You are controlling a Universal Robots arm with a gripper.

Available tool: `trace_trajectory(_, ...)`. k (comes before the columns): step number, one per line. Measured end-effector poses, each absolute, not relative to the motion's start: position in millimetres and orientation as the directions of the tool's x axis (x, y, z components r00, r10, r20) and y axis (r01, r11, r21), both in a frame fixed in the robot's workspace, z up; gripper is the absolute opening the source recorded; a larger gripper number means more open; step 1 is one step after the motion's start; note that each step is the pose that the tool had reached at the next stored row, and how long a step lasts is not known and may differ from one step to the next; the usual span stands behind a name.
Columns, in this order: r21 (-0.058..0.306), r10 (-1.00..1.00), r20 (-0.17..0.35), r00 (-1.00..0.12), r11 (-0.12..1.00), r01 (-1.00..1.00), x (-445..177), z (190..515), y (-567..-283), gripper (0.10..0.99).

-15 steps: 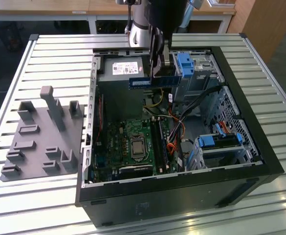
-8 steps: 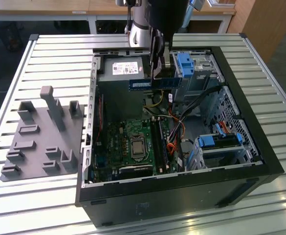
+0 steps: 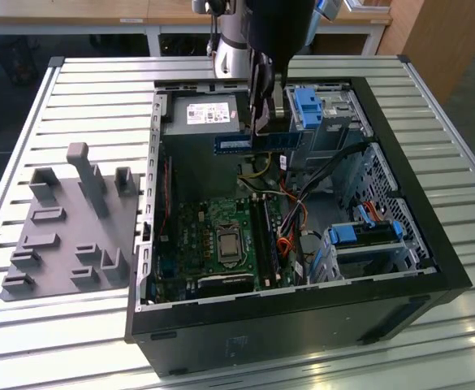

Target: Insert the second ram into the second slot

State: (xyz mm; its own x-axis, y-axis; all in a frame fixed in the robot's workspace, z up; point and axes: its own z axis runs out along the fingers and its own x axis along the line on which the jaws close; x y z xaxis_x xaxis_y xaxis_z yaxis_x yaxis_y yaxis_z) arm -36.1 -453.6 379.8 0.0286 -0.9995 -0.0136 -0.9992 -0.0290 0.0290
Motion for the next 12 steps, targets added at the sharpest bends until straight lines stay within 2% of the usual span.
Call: trace_trajectory(12,0.029,-0.999,-0.013,0.029,-0.030,-0.999,-36,380,-467,0.137)
